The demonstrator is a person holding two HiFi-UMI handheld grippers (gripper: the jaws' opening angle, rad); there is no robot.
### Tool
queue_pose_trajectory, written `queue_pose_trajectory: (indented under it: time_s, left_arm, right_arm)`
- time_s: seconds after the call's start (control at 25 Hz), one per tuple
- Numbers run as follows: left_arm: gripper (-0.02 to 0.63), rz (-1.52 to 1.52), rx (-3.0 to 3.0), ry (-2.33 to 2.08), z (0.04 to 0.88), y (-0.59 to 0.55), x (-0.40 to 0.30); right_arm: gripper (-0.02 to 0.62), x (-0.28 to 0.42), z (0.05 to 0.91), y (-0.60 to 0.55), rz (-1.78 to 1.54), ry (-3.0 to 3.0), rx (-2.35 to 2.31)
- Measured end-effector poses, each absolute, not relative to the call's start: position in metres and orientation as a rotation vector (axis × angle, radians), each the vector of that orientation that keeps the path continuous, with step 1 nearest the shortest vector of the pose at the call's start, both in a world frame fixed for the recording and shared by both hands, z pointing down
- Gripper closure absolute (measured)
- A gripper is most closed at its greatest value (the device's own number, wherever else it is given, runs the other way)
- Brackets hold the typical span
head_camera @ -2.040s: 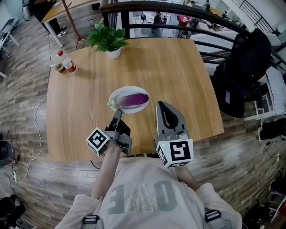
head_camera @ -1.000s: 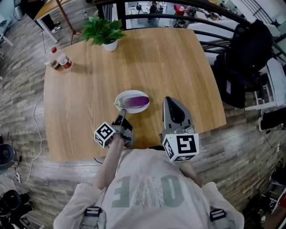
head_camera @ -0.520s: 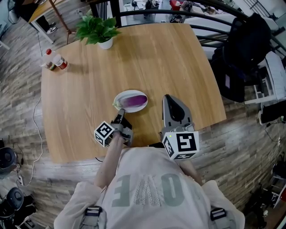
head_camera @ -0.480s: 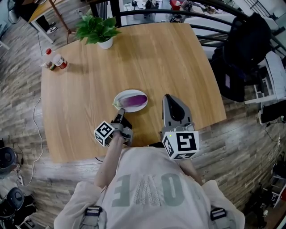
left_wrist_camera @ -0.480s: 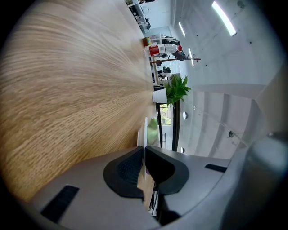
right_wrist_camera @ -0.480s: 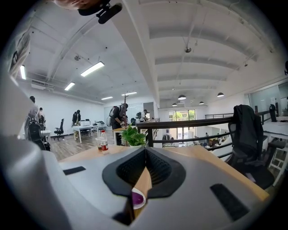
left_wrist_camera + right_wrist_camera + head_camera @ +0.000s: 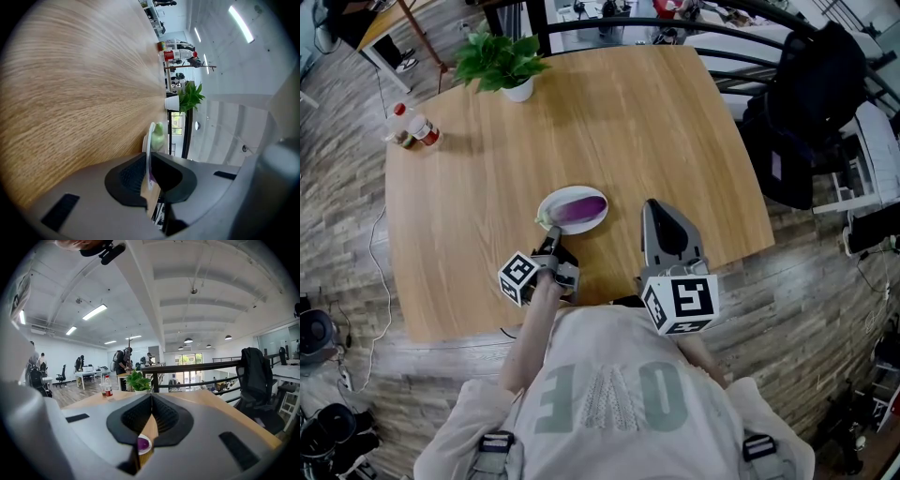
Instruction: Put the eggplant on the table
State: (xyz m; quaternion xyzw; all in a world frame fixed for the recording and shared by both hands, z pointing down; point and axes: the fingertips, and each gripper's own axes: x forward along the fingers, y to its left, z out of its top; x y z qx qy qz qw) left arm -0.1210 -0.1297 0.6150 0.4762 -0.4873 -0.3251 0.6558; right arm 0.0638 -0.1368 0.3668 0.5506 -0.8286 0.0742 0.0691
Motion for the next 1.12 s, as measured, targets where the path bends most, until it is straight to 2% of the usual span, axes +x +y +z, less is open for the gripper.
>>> queue_pose_trajectory:
  time_s: [0.12, 0.24, 0.48, 0.64, 0.88, 1.12]
  left_arm:
    - [0.568, -0.708, 1.066, -1.120, 0.617, -0.130, -0.118]
    - [0.483, -0.672, 1.036, -1.130, 0.621, -0.126, -0.117]
    - [0.412, -0.609, 0.961, -1.266, 0.618, -0.118, -0.133]
    - [0.397, -0.604, 1.023, -1.453, 0.596, -0.122, -0.168]
    - [0.397, -0.691, 1.327, -1.715, 0.501, -0.147, -0.212]
    - [0.397, -0.592, 1.937, -1.964, 0.367, -0.155, -0.192]
  right_arm:
    - [0.577, 0.064, 0.368, -0.136, 0.230, -2.501, 1.656]
    - [0.577, 0.064, 0.370, -0.135, 0.246, -2.496, 1.658]
    - [0.577, 0.066, 0.367, -0.137, 0.265, -2.500, 1.667]
    - [0.575, 0.065, 0.368, -0.138, 0.278, -2.500, 1.674]
    - [0.575, 0.073, 0.366, -0.143, 0.313, -2.478, 1.745]
    - [0.575, 0.062, 0.358, -0.145, 0.256, -2.514, 1.720]
